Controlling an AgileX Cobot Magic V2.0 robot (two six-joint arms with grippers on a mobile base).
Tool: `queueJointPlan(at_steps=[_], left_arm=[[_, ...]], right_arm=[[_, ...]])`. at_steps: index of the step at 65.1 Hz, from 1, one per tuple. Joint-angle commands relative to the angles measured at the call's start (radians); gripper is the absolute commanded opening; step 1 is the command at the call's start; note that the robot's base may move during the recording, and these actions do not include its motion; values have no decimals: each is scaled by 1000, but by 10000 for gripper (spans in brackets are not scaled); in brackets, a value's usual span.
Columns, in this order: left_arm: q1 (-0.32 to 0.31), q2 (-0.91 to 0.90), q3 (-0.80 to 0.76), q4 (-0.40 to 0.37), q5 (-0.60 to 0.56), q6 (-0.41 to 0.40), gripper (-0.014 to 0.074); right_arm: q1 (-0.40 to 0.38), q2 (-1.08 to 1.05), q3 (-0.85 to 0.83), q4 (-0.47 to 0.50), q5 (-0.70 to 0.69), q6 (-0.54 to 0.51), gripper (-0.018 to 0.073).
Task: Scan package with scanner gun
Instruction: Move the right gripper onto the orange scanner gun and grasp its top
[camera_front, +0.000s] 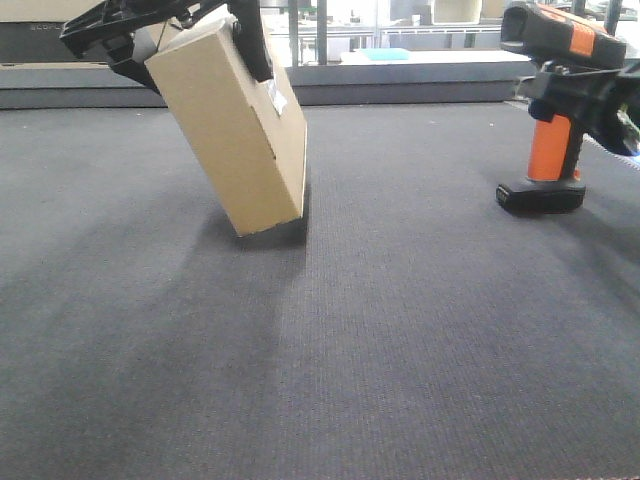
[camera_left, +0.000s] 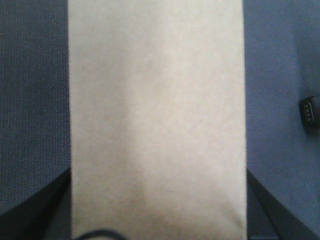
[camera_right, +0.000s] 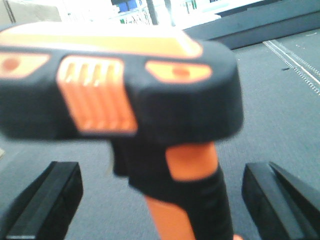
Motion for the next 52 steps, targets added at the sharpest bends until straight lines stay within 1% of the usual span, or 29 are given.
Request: queueJointPlan(at_steps=[1, 6, 14, 23, 38, 52], left_arm=[[-7, -4, -7, 1, -20, -1, 139], [-7, -4, -7, 1, -20, -1, 139], [-7, -4, -7, 1, -20, -1, 139], [-7, -4, -7, 1, -20, -1, 139], [-7, -4, -7, 1, -20, 0, 139], [-7, -4, -7, 13, -20, 0, 139]], right_arm=[[-2, 1, -20, 4, 22, -1, 562], [-2, 5, -27, 4, 20, -1, 562], [-2, 37, -39, 33, 8, -1, 562], [-2, 80, -57, 33, -43, -1, 562], [-2, 101, -76, -5, -87, -1, 562], [-2, 101, -76, -10, -98, -1, 561]])
